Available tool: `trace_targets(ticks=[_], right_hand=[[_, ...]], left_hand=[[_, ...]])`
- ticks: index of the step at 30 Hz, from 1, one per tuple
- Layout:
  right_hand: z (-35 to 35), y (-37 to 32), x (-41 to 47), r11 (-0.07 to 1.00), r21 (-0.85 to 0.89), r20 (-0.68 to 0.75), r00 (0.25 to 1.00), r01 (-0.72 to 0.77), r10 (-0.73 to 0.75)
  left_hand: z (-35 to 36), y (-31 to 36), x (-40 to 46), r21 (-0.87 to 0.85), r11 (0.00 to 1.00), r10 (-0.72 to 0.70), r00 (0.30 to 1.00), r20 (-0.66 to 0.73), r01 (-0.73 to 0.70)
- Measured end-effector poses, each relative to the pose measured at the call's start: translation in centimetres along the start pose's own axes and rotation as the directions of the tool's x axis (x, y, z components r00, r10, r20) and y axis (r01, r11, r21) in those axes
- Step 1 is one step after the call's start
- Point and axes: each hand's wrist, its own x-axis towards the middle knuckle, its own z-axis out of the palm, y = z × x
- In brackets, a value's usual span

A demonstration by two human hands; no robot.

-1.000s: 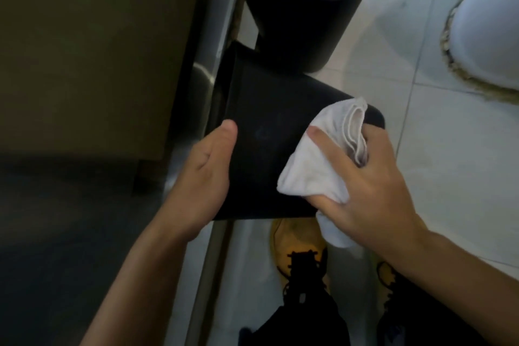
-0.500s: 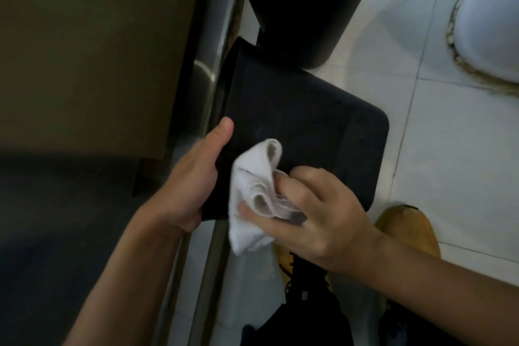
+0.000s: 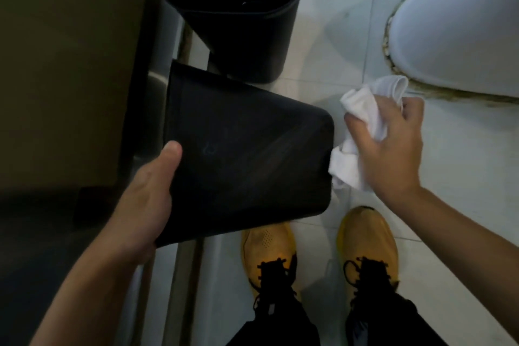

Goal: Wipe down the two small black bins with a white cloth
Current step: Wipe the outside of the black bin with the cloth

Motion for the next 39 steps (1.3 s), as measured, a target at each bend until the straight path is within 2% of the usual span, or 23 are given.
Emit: trace_targets(ticks=[3, 5, 7, 9, 15, 16, 18, 20, 21, 24, 26, 29, 32, 35, 37, 39], right_hand=[[-0.9, -3.8, -2.8, 0.983, 0.107, 0.043, 0.987, 0.151, -0.156], [0.0, -6.9, -5.2, 0.93, 0.209, 0.112, 0.937, 0.303, -0.33], [1.6, -8.5, -6.8, 0.863, 0.188, 0.12, 0.861, 0.47, -0.495], [2.7, -8.4, -6.8, 0.824, 0.146, 0.09, 0.822, 0.548, -0.562], [3.4, -4.9, -3.3, 0.897, 0.08, 0.101, 0.892, 0.434, -0.44], [3.4, -4.0, -2.2, 0.92, 0.034, 0.098, 0.915, 0.39, -0.391], [3.2, -1.7, 0.7, 0.978, -0.046, 0.08, 0.977, 0.201, -0.197], [2.1, 0.6, 3.2, 0.996, -0.09, 0.064, 0.998, 0.027, -0.021], [1.3, 1.2, 3.7, 0.996, -0.088, 0.04, 0.999, 0.0, 0.003], [-0.7, -1.3, 2.6, 0.999, 0.031, -0.016, 1.0, 0.025, -0.025], [-0.9, -4.9, -0.1, 0.986, 0.139, -0.005, 0.996, 0.087, -0.087], [1.0, -9.4, -4.2, 0.924, 0.241, 0.107, 0.938, 0.297, -0.33], [3.4, -10.8, -5.6, 0.857, 0.174, 0.051, 0.865, 0.485, -0.499], [4.6, -10.4, -4.8, 0.823, 0.077, -0.02, 0.826, 0.563, -0.563], [4.9, -9.7, -3.9, 0.846, 0.031, -0.004, 0.847, 0.532, -0.532], [4.9, -8.8, -2.1, 0.909, -0.043, 0.017, 0.91, 0.414, -0.414]], left_hand=[[-0.1, -0.1, 0.3, 0.056, 0.987, 0.148, 0.988, 0.04, -0.15], [-0.1, -0.5, 0.6, 0.081, 0.97, 0.229, 0.973, 0.032, -0.231], [-0.3, -1.0, 0.9, 0.1, 0.959, 0.266, 0.964, -0.009, -0.264], [-0.3, -1.1, 1.1, 0.097, 0.96, 0.267, 0.963, -0.029, -0.263], [-0.6, -0.6, 1.3, 0.116, 0.959, 0.26, 0.966, 0.009, -0.259], [-0.6, -0.6, 1.2, 0.119, 0.96, 0.255, 0.967, 0.011, -0.254], [-0.7, -0.4, 1.0, 0.126, 0.963, 0.237, 0.971, 0.007, -0.236], [-0.6, -0.5, 0.8, 0.137, 0.967, 0.218, 0.976, -0.004, -0.215], [-0.6, -0.5, 0.7, 0.143, 0.968, 0.212, 0.977, -0.015, -0.207], [-0.5, -0.5, 0.6, 0.145, 0.966, 0.221, 0.975, -0.03, -0.215], [-0.3, -0.5, 0.6, 0.137, 0.968, 0.214, 0.976, -0.03, -0.208], [-0.4, -0.8, 1.0, 0.173, 0.957, 0.245, 0.968, -0.061, -0.232], [-0.7, -1.5, 1.3, 0.255, 0.93, 0.295, 0.951, -0.092, -0.264], [-0.7, -1.5, 1.6, 0.305, 0.898, 0.359, 0.929, -0.092, -0.317], [-0.7, -1.2, 1.6, 0.298, 0.899, 0.357, 0.931, -0.072, -0.322], [-0.8, -0.9, 1.6, 0.282, 0.906, 0.34, 0.939, -0.046, -0.314]])
